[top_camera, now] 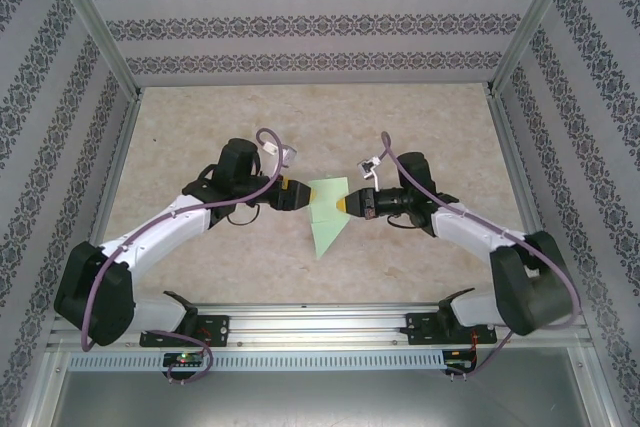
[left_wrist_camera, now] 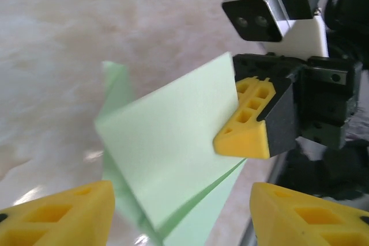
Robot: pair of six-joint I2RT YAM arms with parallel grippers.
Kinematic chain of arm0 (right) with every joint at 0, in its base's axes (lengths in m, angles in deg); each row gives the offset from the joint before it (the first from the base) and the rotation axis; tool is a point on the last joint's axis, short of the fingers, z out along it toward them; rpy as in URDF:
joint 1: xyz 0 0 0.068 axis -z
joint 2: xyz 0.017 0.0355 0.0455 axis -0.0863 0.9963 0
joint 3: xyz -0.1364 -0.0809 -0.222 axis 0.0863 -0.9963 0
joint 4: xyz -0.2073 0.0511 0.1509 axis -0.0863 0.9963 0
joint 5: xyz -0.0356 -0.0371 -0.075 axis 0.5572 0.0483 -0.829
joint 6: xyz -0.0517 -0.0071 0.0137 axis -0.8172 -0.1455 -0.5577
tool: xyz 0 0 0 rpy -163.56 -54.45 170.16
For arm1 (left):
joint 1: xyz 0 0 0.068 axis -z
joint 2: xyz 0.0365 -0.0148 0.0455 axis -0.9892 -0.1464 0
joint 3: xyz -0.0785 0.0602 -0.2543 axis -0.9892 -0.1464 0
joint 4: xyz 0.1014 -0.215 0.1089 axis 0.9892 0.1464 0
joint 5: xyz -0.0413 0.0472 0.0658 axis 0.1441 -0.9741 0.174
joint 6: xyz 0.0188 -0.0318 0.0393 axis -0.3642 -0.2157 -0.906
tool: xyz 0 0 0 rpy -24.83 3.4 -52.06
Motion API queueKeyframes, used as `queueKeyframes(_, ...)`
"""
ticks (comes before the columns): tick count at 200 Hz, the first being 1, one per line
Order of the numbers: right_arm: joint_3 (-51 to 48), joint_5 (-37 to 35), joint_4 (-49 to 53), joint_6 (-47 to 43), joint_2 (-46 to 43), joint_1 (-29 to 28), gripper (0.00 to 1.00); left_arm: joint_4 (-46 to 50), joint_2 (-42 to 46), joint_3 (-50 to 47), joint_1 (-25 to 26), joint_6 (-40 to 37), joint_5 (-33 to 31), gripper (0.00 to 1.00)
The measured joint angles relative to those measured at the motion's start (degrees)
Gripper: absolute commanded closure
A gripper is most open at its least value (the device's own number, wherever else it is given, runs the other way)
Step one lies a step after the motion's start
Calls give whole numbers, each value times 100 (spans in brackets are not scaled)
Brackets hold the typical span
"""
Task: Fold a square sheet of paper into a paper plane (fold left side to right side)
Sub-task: Fold the wing for the fifth time at the center of the table.
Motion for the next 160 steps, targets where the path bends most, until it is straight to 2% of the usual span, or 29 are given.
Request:
queueKeyframes(35, 46, -496, 114, 437, 671, 0, 99, 557, 337, -4, 170, -22, -992, 32)
queueKeyframes(88, 398, -859, 651, 984, 1095, 118, 96, 763, 605, -444, 1355, 22, -1714, 33)
queueKeyframes(115, 634, -960, 1032, 1091, 1182, 118, 96, 772, 168, -461, 1871, 68, -1950, 33)
queueKeyframes(160, 772, -1001, 1360, 1150, 1486, 118, 96, 833, -1202, 98, 2544, 72, -2540, 28)
